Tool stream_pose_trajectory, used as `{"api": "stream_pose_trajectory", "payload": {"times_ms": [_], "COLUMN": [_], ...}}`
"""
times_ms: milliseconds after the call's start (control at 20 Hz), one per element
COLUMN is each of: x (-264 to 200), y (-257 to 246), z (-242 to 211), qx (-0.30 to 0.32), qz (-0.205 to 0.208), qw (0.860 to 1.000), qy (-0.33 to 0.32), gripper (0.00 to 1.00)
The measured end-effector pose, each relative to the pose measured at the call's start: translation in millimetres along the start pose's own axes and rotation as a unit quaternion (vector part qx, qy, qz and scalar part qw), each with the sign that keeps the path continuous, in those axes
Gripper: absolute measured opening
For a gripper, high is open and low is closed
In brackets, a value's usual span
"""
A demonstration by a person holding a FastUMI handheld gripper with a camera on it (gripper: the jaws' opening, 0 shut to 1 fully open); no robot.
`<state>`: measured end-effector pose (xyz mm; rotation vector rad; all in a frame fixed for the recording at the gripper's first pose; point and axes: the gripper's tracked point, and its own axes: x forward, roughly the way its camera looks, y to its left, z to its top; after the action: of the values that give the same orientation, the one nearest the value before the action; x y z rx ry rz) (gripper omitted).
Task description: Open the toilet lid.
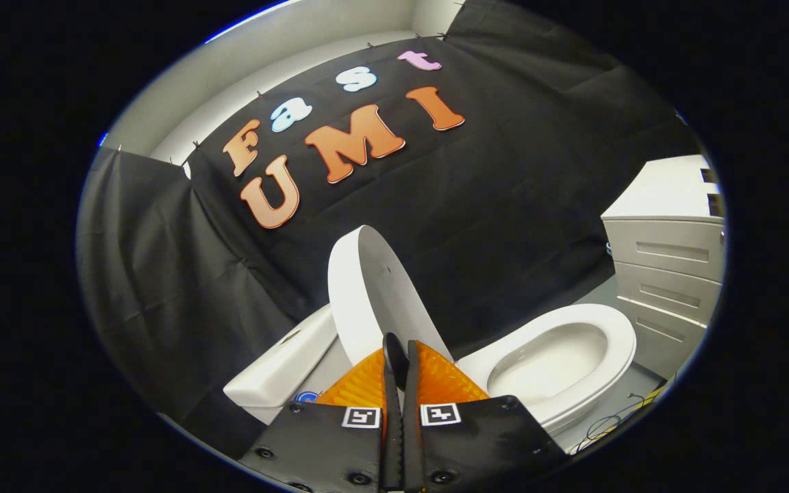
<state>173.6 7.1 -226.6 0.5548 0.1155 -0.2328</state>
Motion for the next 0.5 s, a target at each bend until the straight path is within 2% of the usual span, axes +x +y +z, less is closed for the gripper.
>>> {"api": "stream_pose_trajectory", "payload": {"times_ms": [500], "x": [3], "y": [34], "z": [-15], "qx": [-0.071], "qz": [0.001], "qw": [0.997], "qy": [0.006], "gripper": [0.08]}}
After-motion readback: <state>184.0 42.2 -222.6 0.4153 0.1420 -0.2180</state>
